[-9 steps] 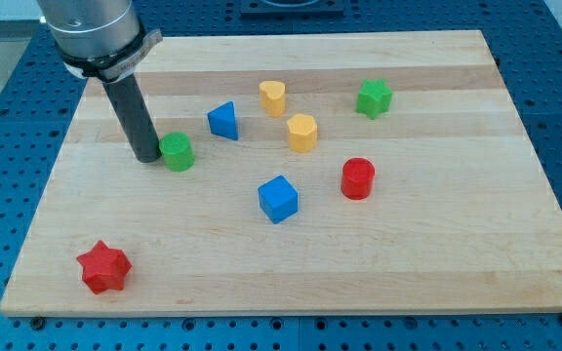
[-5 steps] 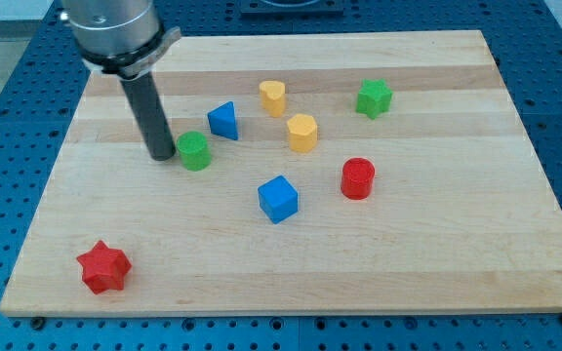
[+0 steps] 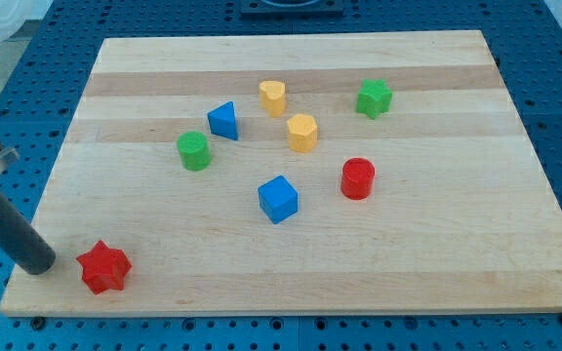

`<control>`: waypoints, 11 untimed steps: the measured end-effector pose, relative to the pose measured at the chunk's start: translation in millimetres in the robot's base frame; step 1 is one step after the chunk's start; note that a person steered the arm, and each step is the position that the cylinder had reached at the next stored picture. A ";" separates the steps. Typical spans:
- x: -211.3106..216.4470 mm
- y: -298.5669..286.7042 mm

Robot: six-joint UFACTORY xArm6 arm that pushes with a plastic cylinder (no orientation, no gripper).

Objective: Push red star to the bottom right of the green circle

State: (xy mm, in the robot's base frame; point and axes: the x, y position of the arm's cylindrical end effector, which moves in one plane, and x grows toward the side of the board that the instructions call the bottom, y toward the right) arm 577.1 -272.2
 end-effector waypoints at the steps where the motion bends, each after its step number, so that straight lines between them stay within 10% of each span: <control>1: 32.8 9.9; 11: 13.9 83.9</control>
State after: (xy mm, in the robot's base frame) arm 591.1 -188.4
